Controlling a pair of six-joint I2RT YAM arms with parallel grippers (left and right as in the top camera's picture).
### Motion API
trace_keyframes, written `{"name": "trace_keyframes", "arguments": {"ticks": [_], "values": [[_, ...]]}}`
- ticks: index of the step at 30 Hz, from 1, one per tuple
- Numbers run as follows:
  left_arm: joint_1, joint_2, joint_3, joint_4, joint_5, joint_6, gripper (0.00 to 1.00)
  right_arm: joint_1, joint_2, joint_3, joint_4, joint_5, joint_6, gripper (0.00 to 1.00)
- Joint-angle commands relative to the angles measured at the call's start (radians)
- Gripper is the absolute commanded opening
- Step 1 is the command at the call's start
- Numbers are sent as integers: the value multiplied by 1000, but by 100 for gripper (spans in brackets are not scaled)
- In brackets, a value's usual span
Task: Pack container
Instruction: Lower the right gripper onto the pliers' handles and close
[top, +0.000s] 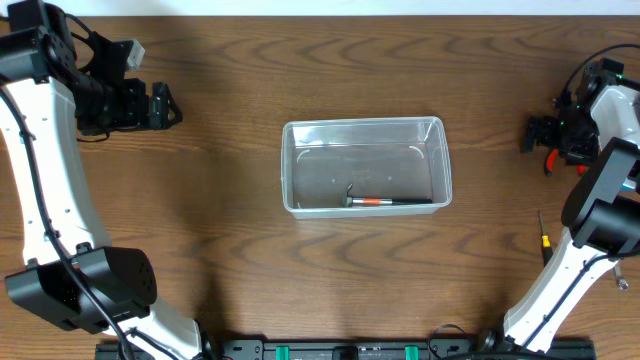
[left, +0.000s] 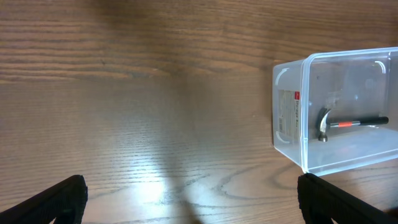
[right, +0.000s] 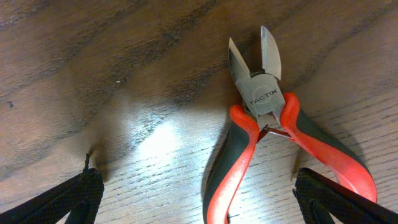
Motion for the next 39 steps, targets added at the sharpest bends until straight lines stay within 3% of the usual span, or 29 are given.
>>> {"name": "trace_keyframes", "arguments": {"ticks": [1,6,14,18,23,27,32,36,39], "values": [[3,-3,-4,-5,-8,10,98,-2,10,-7,-2,-4,5,98],[3,-3,-4,-6,-8,10,98,0,10,-7,-2,-4,5,95],[3,-3,-4,-5,-8,10,98,0,10,-7,-10,-3,5,73],[3,-3,-4,-6,-8,10,98,0,10,-7,-10,-3,5,54],[3,-3,-4,-6,-9,10,98,0,10,-7,-18,-3,5,41],[3,-3,-4,-5,-9,10,98,0,10,-7,-22,-3,13,33],[3,-3,-4,-5,-9,10,98,0,10,-7,-27,-3,17,32],[3,-3,-4,-5,-9,10,98,0,10,-7,-32,-3,17,17],[3,-3,-4,-5,-9,10,98,0,10,-7,-40,-3,17,12]]}}
